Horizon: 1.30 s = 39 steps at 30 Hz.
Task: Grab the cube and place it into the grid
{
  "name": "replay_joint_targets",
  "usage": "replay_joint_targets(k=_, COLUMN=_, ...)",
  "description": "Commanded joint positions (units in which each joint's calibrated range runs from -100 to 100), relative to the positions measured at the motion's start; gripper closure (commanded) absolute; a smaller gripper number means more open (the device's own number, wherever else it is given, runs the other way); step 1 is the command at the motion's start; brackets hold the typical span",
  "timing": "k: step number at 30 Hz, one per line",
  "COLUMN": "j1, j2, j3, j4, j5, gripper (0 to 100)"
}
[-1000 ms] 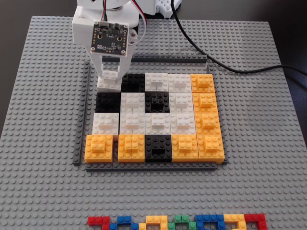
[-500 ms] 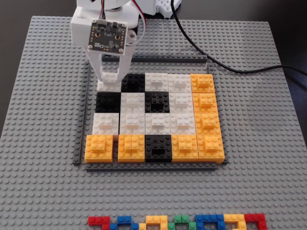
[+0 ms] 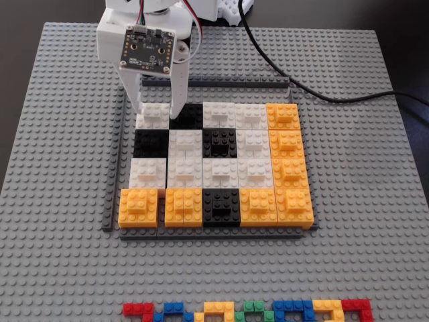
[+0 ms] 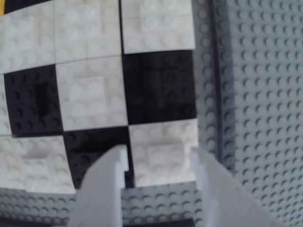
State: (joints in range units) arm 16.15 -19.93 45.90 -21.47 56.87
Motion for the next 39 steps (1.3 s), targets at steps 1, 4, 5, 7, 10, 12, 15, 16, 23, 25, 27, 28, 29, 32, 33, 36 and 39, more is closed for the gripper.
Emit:
replay_joint_targets(k=1, j1=-0.1, j2=-1.0, j3=-2.2, j4=-0.8, j5=-0.1, gripper=83)
replay_joint_targets(k=4, j1=-0.1, j2=-1.2, j3=-2.0, j4=-1.0, j5=-0.2, gripper=84)
replay_joint_targets(k=5, j1=-0.1, j2=-1.2, j3=-2.0, j4=-1.1, j5=-0.3, gripper=84)
replay_joint_targets(k=7, j1=0.1, j2=-1.4, j3=-2.0, j4=-1.3, j5=-0.4, gripper=84)
replay_joint_targets(k=10, j1=0.2, j2=-1.7, j3=-2.4, j4=-1.6, j5=-0.7, gripper=85)
replay_joint_targets(k=12, j1=0.2, j2=-2.2, j3=-3.0, j4=-1.3, j5=-0.9, gripper=85)
replay_joint_targets(k=15, j1=0.2, j2=-3.3, j3=-4.6, j4=0.0, j5=-1.1, gripper=85)
replay_joint_targets(k=16, j1=0.2, j2=-3.6, j3=-5.3, j4=0.6, j5=-1.3, gripper=85)
replay_joint_targets(k=23, j1=-0.3, j2=-8.1, j3=-10.4, j4=4.8, j5=-2.8, gripper=85)
replay_joint_targets(k=25, j1=-0.4, j2=-9.6, j3=-11.9, j4=5.8, j5=-3.0, gripper=85)
replay_joint_targets(k=27, j1=-0.8, j2=-11.2, j3=-13.6, j4=7.1, j5=-3.1, gripper=85)
replay_joint_targets(k=28, j1=-1.0, j2=-11.8, j3=-14.6, j4=8.0, j5=-3.2, gripper=85)
replay_joint_targets(k=29, j1=-1.4, j2=-12.6, j3=-15.7, j4=9.0, j5=-3.4, gripper=85)
replay_joint_targets(k=32, j1=-2.8, j2=-15.8, j3=-18.0, j4=11.1, j5=-4.2, gripper=85)
replay_joint_targets(k=33, j1=-3.4, j2=-17.3, j3=-18.5, j4=11.7, j5=-4.4, gripper=86)
replay_joint_targets(k=36, j1=-5.1, j2=-20.8, j3=-20.9, j4=13.6, j5=-5.4, gripper=88)
replay_joint_targets(k=39, j1=-7.1, j2=-24.3, j3=-23.6, j4=15.6, j5=-6.1, gripper=96)
